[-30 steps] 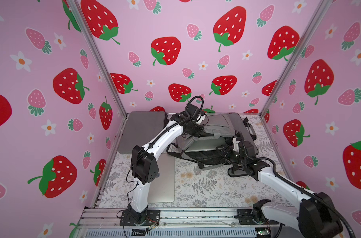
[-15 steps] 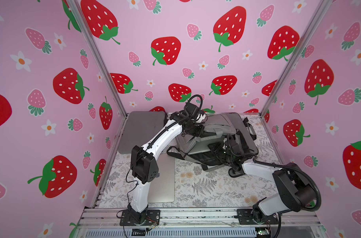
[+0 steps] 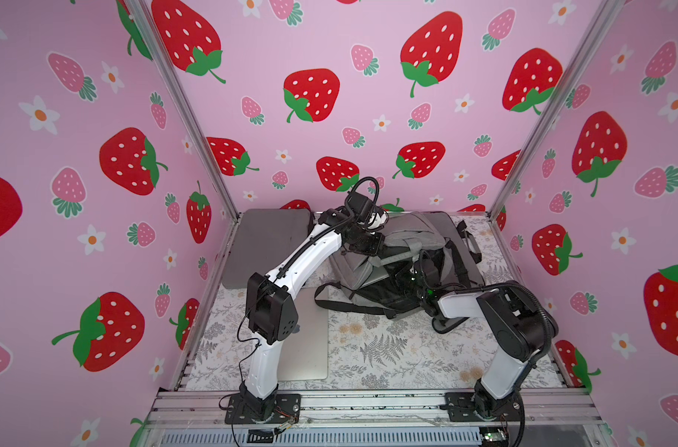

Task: Open the zippered laptop bag and take out the laptop
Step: Take out the laptop from the zippered laptop bag, then close the bag flap on the zippered laptop bag.

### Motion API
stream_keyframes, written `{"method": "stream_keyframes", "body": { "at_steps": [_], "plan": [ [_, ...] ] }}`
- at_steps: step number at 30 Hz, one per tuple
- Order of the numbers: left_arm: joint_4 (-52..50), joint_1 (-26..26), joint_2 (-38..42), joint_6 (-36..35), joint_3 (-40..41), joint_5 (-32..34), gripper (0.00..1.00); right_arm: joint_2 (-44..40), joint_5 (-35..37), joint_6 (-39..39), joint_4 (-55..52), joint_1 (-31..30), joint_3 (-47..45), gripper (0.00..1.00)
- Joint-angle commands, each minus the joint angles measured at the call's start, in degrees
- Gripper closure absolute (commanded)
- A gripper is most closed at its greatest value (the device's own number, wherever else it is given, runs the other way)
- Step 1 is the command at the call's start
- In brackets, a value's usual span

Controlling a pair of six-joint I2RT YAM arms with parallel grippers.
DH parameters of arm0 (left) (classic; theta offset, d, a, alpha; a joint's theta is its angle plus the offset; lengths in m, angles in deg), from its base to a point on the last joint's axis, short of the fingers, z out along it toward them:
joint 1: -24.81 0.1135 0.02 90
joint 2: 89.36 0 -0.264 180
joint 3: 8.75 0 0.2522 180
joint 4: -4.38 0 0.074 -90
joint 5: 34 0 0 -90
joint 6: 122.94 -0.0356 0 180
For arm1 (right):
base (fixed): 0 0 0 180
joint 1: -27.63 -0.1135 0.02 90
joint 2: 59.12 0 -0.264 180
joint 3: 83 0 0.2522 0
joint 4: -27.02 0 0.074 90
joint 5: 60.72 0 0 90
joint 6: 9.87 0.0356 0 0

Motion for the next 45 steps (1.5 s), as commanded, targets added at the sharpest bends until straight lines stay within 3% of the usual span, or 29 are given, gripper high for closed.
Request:
{"method": "stream_keyframes", "body": {
  "at_steps": [1, 6, 14, 33, 38, 45],
  "plan": [
    [2.9, -0.6, 0.2, 2.7, -4.1, -9.4, 1.00, 2.0, 1.9, 3.8, 8.9, -0.5, 2.2, 0.64],
    [2.9, -0.6, -0.5, 2.4, -4.0, -11.1, 1.00, 4.5, 3.1, 5.4, 11.5, -0.6, 2.5, 0.74],
    [1.8, -0.5, -1.3, 2.0, -2.8, -12.4, 1.00, 5.3, 2.7, 4.2, 15.2, -0.2, 2.9, 1.00],
    [6.7, 2.2, -2.8, 6.4, 0.0, -10.3, 0.96, -20.0, -4.0, -7.5, -2.4, 3.6, -6.1, 1.00],
    [6.9, 2.2, -3.5, 6.0, 0.3, -10.4, 0.84, -26.3, -11.6, -9.7, -9.4, 8.4, -6.6, 1.00],
    [9.0, 2.0, -4.1, 6.0, 1.9, -9.8, 0.82, -38.4, -21.3, -15.2, -29.1, 16.8, -5.5, 1.00]
  ]
}}
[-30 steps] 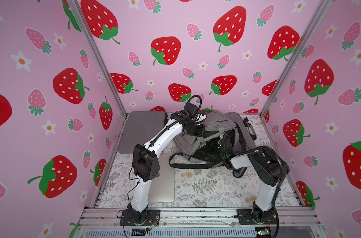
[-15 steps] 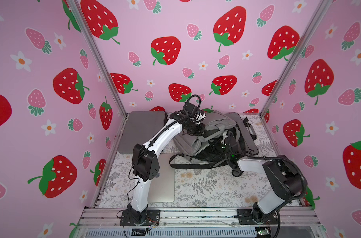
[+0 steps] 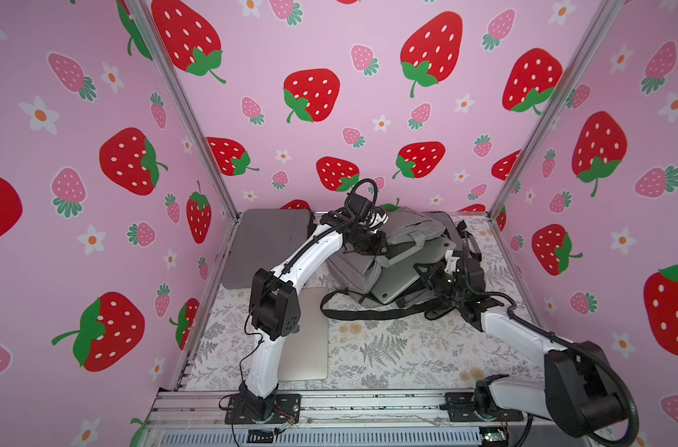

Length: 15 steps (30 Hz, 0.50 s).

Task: Open the zippered laptop bag and take out the laptop
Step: Close the bag flap on the zippered laptop bag.

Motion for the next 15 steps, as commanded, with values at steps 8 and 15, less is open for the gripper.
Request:
{"method": "stream_keyframes", "body": {
  "at_steps": [8, 15],
  "plan": [
    [3.2, -1.4, -2.4, -1.0, 0.9, -0.5, 0.79, -10.0, -14.6, -2.9, -8.8, 7.7, 4.3, 1.00],
    [2.9, -1.6, -4.3, -1.3, 0.3, 3.0, 0.71, -14.1, -21.7, -11.7, -27.1, 14.0, 8.4, 1.00]
  ]
}}
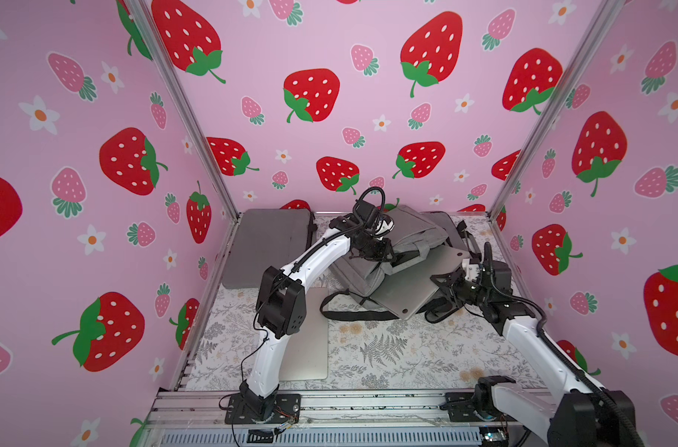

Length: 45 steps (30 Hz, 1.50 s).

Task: Open the zippered laptop bag and take out the laptop
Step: Close the bag flap on the zippered laptop bag.

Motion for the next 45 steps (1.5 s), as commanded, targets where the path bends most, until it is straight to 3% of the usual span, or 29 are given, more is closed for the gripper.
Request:
{"method": "stream_keyframes", "body": {
  "at_steps": [1, 6, 11, 19, 24, 28, 36, 45],
  "plan": [
    [1.5, 0.3, -1.7, 0.0, -0.6, 1.5, 0.71, -4.4, -8.1, -6.3, -4.0, 3.5, 6.3, 1.00],
    [2.3, 0.2, -1.9, -0.2, -0.5, -0.6, 0.66, -5.7, -10.7, -14.6, -18.2, 8.1, 12.7, 1.00],
    [0.9, 0.0, 0.2, -3.4, -0.2, -0.6, 0.54, -5.6, -13.8, -21.0, -27.1, 12.9, 17.4, 1.00],
    [-3.7, 4.5, 0.1, -7.6, -2.0, 7.1, 0.44, -4.6, -14.9, -27.5, -34.0, 15.5, 20.1, 1.00],
    [-7.7, 9.2, -0.5, -4.3, -2.0, 12.9, 0.42, -4.6, -15.0, -27.6, -33.3, 15.7, 18.3, 1.00],
    [-7.4, 11.4, 3.0, -0.5, 5.4, 17.7, 0.41, -4.4, -15.2, -27.4, -31.8, 15.7, 16.1, 1.00],
    [1.5, 10.8, 14.3, 10.5, 26.4, 16.2, 0.39, -3.9, -15.2, -27.3, -30.0, 15.7, 13.6, 1.00],
    [2.2, 9.2, 22.2, 11.3, 42.4, 21.5, 0.38, -3.3, -15.6, -26.7, -28.1, 15.7, 12.2, 1.00]
  ]
}}
